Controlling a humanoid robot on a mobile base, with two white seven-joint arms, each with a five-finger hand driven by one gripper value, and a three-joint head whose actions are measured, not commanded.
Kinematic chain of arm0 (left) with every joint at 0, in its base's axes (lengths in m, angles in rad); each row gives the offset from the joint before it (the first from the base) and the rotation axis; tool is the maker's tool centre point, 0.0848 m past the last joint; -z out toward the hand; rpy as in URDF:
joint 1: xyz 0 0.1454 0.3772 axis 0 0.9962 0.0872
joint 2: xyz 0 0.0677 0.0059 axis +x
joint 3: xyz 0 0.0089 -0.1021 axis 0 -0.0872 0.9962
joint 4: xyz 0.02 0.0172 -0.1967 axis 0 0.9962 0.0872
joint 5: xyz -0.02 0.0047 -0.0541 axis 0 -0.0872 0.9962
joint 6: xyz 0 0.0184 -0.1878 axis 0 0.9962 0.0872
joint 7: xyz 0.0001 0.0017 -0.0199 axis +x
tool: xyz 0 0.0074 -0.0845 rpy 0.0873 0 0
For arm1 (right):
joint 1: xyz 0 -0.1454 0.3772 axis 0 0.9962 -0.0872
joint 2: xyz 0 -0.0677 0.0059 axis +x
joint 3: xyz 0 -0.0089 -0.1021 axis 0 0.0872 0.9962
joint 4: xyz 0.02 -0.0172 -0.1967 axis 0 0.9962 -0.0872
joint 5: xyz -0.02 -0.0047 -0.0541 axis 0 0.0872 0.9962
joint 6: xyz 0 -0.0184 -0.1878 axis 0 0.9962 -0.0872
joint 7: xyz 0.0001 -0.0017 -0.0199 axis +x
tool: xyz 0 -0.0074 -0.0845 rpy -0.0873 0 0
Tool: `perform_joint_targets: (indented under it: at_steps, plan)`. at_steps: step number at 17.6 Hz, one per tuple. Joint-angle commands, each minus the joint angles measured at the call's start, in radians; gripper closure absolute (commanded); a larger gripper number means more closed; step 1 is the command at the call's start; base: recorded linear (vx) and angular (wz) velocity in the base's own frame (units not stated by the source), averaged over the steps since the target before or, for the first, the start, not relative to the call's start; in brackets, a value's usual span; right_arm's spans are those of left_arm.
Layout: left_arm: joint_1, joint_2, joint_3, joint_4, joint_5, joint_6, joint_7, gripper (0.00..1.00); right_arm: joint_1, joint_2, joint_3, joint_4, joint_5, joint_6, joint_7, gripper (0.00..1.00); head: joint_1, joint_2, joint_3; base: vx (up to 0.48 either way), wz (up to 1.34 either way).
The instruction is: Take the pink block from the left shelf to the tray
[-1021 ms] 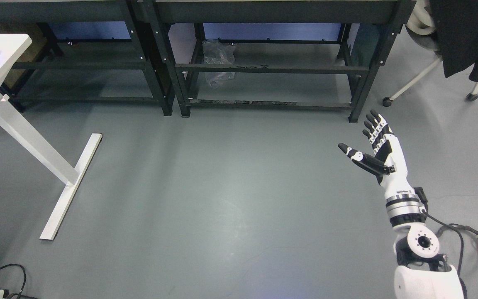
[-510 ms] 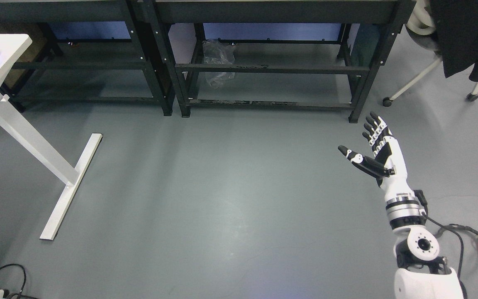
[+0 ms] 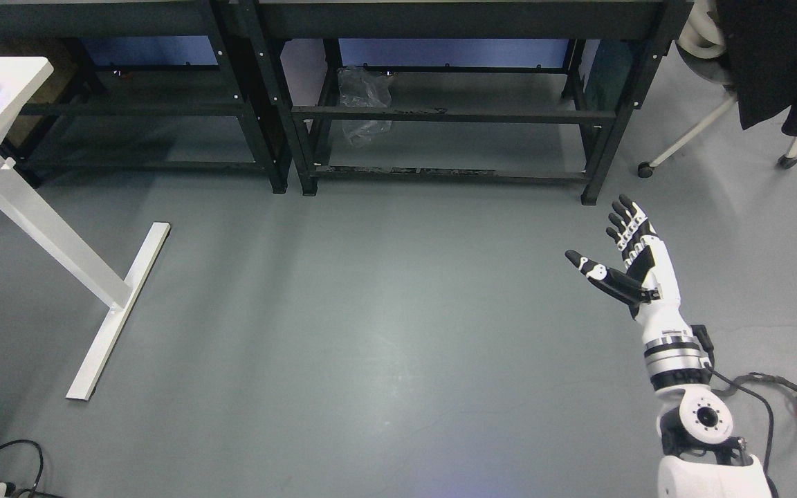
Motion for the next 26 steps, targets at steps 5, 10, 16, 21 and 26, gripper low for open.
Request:
perform_joint_targets:
  at_steps: [5,10,16,21,26]
  plan:
    - [0.02,0.017,0.0,-0.017,0.0,0.001,0.0,0.0,-0.027,-0.035,-0.013,-0.001,0.217,-0.049,-0.105,0.01,0.0,0.0,0.0,0.0,0.0]
    - [0.02,0.017,0.0,-0.017,0.0,0.001,0.0,0.0,-0.033,-0.06,-0.012,-0.001,0.439,-0.051,-0.186,0.01,0.0,0.0,0.0,0.0,0.0]
    - [0.02,0.017,0.0,-0.017,0.0,0.001,0.0,0.0,-0.048,-0.106,-0.013,-0.001,0.58,-0.078,-0.188,0.01,0.0,0.0,0.0,0.003,0.0]
    - [0.02,0.017,0.0,-0.017,0.0,0.001,0.0,0.0,-0.048,-0.146,-0.046,-0.004,0.646,-0.072,-0.191,0.02,0.0,0.0,0.0,0.046,0.0]
    - [0.02,0.017,0.0,-0.017,0.0,0.001,0.0,0.0,-0.051,-0.198,-0.038,-0.019,0.738,-0.071,-0.258,0.02,0.0,0.0,0.0,0.125,-0.01]
